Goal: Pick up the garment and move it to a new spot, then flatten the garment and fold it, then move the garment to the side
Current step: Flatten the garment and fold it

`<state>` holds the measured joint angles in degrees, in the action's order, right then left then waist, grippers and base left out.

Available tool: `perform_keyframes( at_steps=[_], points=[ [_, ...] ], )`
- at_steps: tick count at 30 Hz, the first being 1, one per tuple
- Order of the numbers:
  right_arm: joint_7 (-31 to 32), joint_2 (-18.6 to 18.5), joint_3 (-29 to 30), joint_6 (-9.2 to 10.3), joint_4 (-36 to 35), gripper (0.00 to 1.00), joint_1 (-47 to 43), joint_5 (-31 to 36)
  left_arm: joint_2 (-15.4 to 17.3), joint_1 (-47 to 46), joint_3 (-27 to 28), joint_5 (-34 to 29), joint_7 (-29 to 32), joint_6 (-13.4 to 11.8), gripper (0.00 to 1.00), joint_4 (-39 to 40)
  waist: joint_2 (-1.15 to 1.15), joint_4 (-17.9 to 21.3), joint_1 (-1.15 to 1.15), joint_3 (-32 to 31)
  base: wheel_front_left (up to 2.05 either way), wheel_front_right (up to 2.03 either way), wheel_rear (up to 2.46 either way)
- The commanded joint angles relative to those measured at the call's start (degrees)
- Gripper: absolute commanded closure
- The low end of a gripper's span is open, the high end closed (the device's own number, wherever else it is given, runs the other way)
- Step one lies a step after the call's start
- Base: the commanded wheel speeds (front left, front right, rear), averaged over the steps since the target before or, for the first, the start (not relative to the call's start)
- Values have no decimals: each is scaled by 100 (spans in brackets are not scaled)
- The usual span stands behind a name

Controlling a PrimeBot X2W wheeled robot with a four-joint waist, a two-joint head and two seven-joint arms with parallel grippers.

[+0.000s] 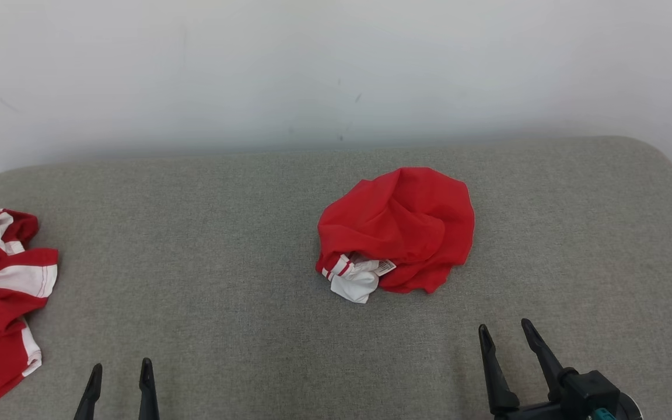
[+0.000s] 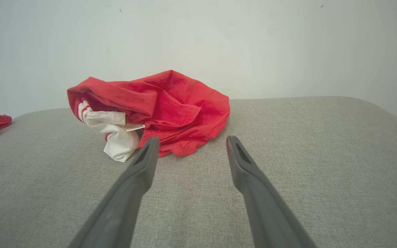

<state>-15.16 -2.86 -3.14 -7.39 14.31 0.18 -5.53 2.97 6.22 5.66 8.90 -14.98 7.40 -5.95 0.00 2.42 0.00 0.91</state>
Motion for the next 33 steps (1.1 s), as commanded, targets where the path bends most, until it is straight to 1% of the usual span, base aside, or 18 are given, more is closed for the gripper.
perform_keyframes(
  at_steps=[1, 21, 33],
  points=[
    [-15, -3, 13, -20, 13, 0, -40, -3, -13, 22, 2, 6, -15, 3, 0, 19, 0, -1, 0, 2, 0, 0, 0],
    [-15, -3, 18, -20, 25, 0, -20, 11, -14, 58, 54, 123, -16, 6, 0, 58, 0, 6, 0, 43, 0, 0, 0],
    [-15, -3, 7, -20, 8, 0, -37, 2, -13, 74, 91, 199, -16, -48, 0, 78, 0, 7, 0, 34, 0, 0, 0]
  ],
)
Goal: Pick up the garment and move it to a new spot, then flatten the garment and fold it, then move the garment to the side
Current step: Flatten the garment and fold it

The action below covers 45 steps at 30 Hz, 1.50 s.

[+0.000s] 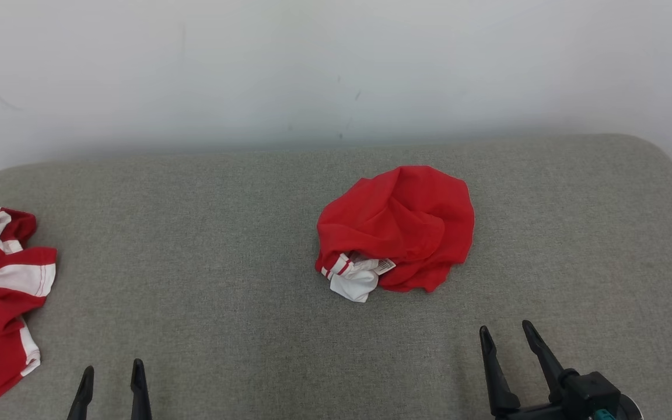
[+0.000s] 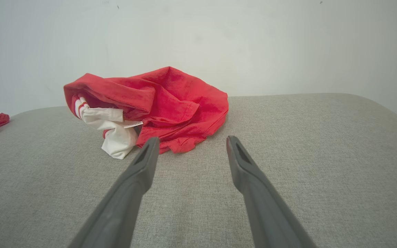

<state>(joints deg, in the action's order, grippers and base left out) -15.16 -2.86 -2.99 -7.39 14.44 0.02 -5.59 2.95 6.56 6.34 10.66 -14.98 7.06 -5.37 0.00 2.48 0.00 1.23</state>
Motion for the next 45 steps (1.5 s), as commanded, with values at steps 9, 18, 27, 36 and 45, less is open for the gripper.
perform_keyframes(
  at_steps=[9, 18, 27, 36, 45],
  points=[
    [-15, -3, -17, -20, 7, 0, 14, 0, -11, 32, 25, 7, -16, -22, 0, 11, 0, 11, 0, 18, 0, 0, 0],
    [-15, -3, -14, -20, 27, 0, 13, 3, -11, -12, -1, 53, -16, -38, 0, -31, 0, 29, 0, 15, 0, 0, 0],
    [-15, -4, -88, -20, 3, 0, 156, -20, -11, -490, -302, 25, -16, 13, 0, -222, 0, 196, 0, 185, 0, 0, 0],
    [-15, -3, -135, -20, -44, 0, 440, -113, 156, -1327, -849, -6, -11, 38, 0, -834, 0, 835, 0, 639, 0, 0, 0],
    [-15, 0, -92, -20, -95, 0, 632, -350, 602, -2068, -1788, 217, -11, 39, 0, -1652, 0, 1494, 0, 1104, 0, 0, 0]
  ],
)
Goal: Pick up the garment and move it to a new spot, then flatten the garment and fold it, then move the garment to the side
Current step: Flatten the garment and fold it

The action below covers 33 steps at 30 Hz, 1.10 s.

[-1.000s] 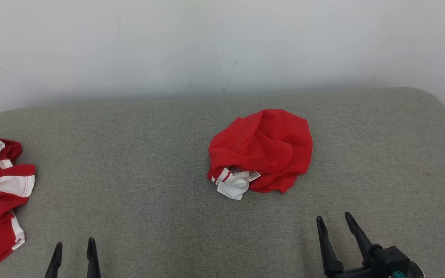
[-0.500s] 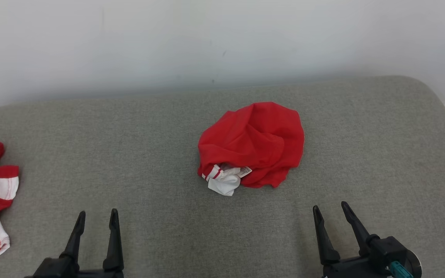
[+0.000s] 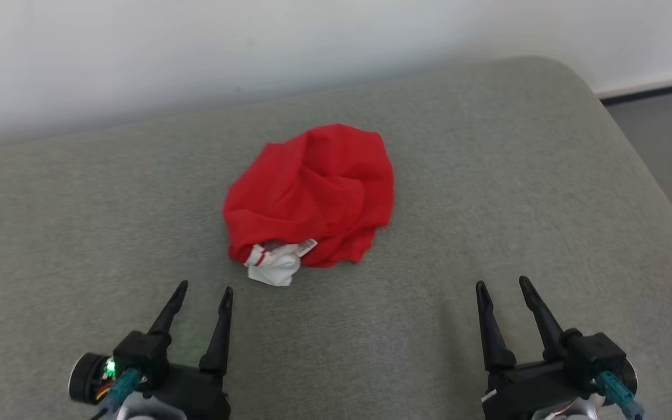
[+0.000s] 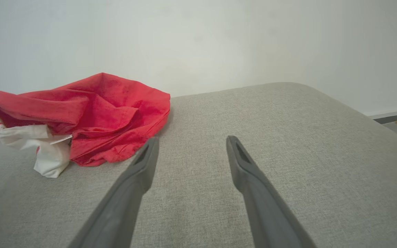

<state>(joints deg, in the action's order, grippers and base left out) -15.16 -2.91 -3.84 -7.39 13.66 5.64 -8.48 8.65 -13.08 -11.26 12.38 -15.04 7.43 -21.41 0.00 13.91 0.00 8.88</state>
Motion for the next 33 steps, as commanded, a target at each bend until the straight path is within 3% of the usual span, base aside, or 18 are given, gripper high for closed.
perform_keyframes(
  at_steps=[1, 16, 17, 18, 19, 26, 33],
  points=[
    [-15, 4, -19, -20, -16, 0, 82, -77, 82, -172, -105, 69, -6, -2, 0, -154, 0, 396, 0, 380, 0, 0, 0],
    [-15, 4, -96, -20, -31, 0, 252, -366, 538, -1116, -984, 355, -6, -2, 0, -1261, 0, 800, 0, 693, 0, 0, 0],
    [-15, 4, -97, -20, -22, 0, 243, -375, 529, -1157, -1018, 390, -6, -2, 26, -1352, 0, 806, 0, 683, 0, 0, 0],
    [-15, 3, -87, -20, -16, 0, 228, -380, 533, -1223, -1044, 400, -6, -2, 93, -1362, 0, 804, 0, 668, 0, 0, 0],
    [-15, 3, -66, -20, -10, 0, 212, -378, 528, -1254, -1053, 426, -6, -3, 100, -1369, 0, 794, 0, 649, 0, 0, 0],
    [-15, 2, 53, -20, 29, 0, 83, -296, 461, -1115, -1069, 470, -7, -2, 100, -1067, 0, 451, 0, 401, 0, 0, 0],
    [-15, 2, 139, -20, 65, 0, -114, -181, 435, -445, -857, 618, -6, -2, 100, -302, 0, -208, 0, 48, 0, 0, 0]
  ],
)
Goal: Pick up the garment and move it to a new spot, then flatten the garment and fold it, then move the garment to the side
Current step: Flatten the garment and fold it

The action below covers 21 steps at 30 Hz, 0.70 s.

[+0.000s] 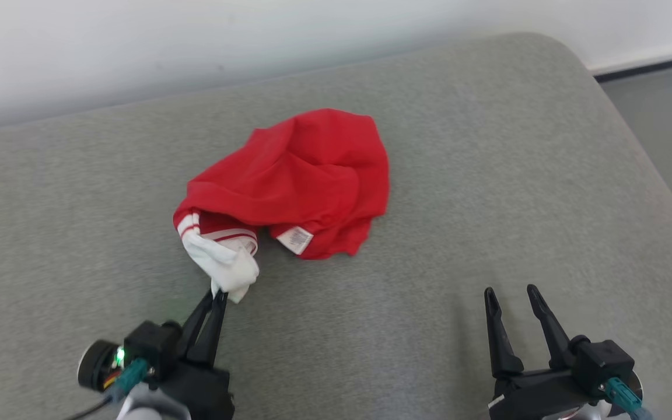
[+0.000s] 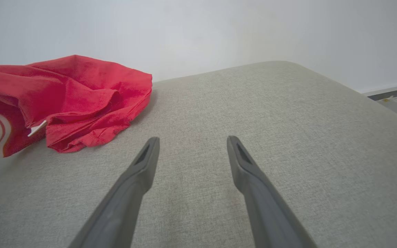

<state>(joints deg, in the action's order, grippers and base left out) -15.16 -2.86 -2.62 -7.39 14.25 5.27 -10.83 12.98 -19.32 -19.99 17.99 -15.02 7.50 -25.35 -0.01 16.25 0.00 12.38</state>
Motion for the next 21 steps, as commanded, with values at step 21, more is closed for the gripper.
perform_keyframes(
  at_steps=[21],
  points=[
    [-15, -5, -40, -20, 75, 0, -332, 138, -247, 2941, 89, 741, 289, -474, 100, 1709, 1, -1282, 0, -720, 0, 0, 0]
  ],
)
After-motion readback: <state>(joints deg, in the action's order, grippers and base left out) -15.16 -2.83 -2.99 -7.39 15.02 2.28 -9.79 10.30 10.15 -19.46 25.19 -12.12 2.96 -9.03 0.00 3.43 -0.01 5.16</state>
